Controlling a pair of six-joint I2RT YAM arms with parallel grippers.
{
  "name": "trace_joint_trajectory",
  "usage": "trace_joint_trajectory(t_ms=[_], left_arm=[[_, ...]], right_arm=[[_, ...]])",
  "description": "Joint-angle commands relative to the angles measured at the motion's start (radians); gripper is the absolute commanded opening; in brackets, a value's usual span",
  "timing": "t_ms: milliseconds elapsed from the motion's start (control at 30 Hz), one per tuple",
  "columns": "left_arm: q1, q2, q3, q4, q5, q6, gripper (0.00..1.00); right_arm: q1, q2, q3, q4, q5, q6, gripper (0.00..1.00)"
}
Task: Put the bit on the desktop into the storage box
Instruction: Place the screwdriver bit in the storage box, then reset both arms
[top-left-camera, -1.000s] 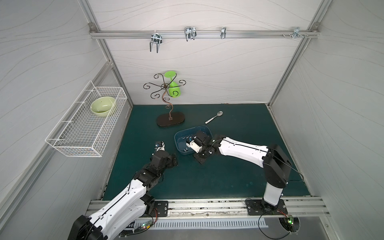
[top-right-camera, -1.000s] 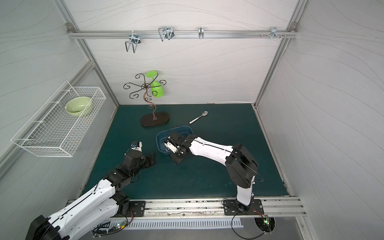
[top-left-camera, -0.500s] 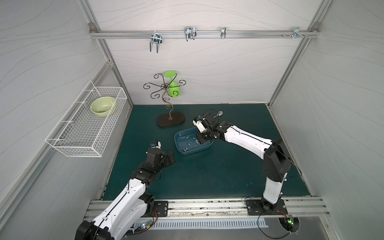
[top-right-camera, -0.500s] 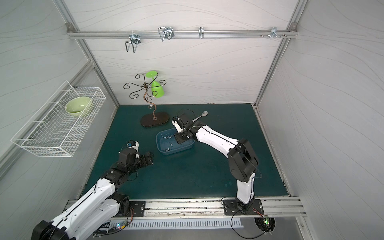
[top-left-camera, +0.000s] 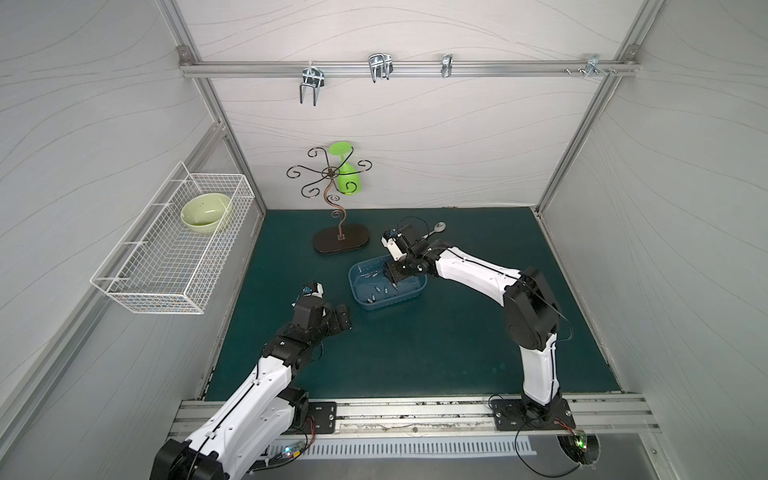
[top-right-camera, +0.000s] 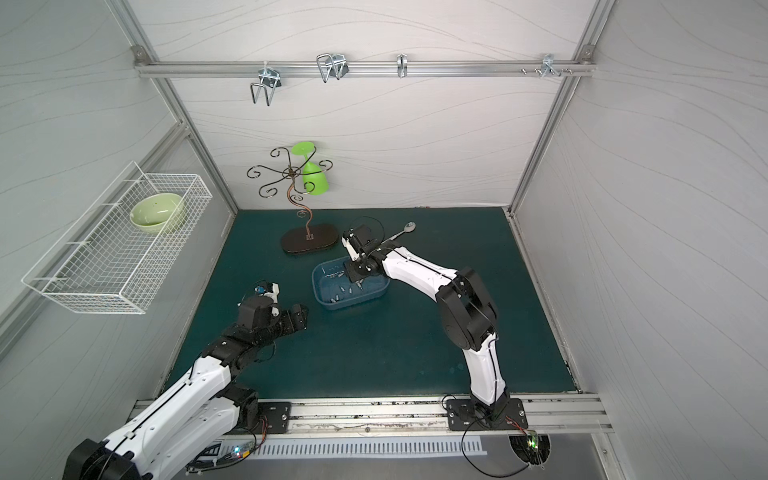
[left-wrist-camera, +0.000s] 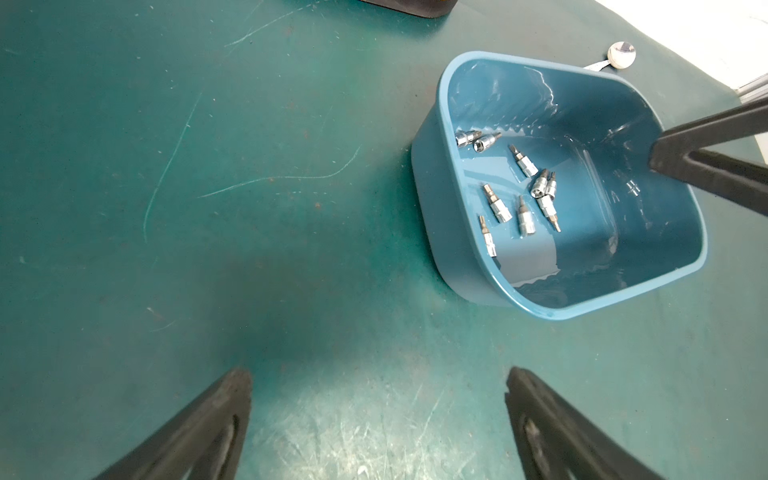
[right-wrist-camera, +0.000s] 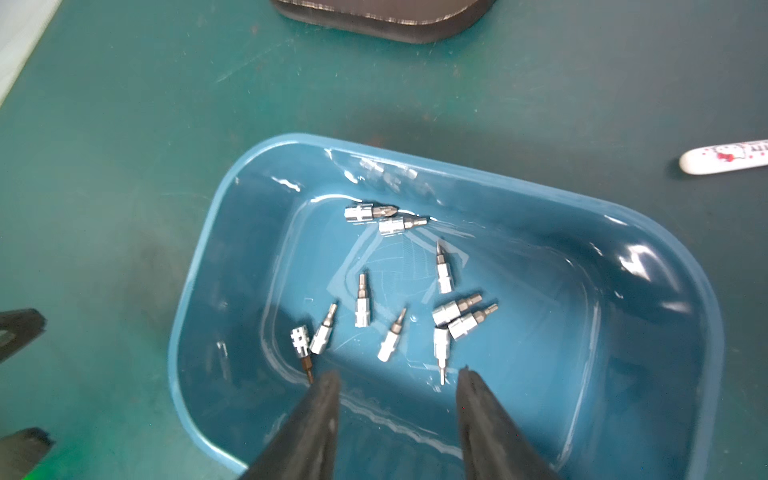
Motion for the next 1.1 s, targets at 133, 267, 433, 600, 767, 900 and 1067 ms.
trace_joint_trajectory(t_ms=[133,267,433,600,767,900,1067], left_arm=[[0.007,-0.067,-0.038,0.102,0.055,0.017,0.99],[0.006,-0.122,-0.059,0.129,0.12,0.041,0.99],[0.006,-0.187,-0.089,0.189,0.238,0.051,0.98],[0.006,-0.23,-0.107,0.216,0.222,0.092,0.98],[0.006,-0.25,-0.123,0.305,0.17,0.143,0.98],[0.006,-0.237,-0.147,0.431,0.113,0.171,0.99],[0.006,-0.153,-0.136,0.55,0.046,0.213,0.99]], right_arm=[[-0.063,-0.312,-0.254,0.082,0.035,0.004,0.85],[-0.102,-0.504,-0.461,0.164,0.055,-0.009,0.99],[-0.122,-0.724,-0.658,0.245,0.13,-0.032,0.99],[-0.125,-0.906,-0.833,0.343,0.231,-0.083,0.99],[-0.126,-1.051,-1.018,0.501,0.284,-0.187,0.99],[-0.126,-1.14,-1.122,0.608,0.314,-0.23,0.99],[-0.126,-1.14,-1.139,0.621,0.364,-0.22,0.99]])
